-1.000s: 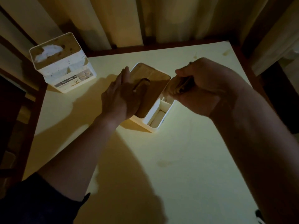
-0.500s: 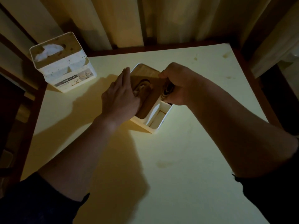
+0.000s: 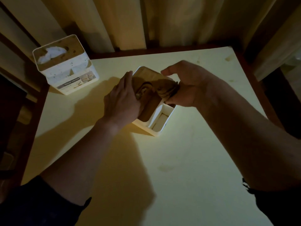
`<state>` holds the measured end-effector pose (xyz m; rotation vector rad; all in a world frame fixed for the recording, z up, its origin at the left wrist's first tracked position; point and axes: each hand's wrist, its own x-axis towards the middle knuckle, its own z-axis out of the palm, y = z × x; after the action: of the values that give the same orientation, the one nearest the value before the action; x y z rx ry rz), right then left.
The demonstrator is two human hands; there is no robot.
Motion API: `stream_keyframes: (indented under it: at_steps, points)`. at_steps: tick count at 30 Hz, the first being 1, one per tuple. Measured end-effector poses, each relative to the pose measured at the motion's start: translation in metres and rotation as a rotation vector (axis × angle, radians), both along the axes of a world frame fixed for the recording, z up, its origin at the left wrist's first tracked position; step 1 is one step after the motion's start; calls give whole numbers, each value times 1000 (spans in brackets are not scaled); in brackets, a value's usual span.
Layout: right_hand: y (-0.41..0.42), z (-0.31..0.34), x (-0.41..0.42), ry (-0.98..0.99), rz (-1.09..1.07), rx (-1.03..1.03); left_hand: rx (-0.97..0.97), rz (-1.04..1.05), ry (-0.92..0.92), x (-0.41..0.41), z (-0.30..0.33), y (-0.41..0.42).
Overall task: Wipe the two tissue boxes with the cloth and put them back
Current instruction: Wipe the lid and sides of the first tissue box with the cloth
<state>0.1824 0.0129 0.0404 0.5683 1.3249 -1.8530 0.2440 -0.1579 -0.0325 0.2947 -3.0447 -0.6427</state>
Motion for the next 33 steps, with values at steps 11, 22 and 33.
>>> stream_keyframes:
  at_steps: [11, 22, 33]
  points:
    - [1, 5, -15, 122, 90, 239, 13, -39, 81, 1, -3, -3]
    - [-18, -19, -12, 38, 33, 229, 37, 7, 34, -2, 3, 2]
    - [35, 2, 39, 376, 3, 123, 11, -143, -81, -21, 7, -16]
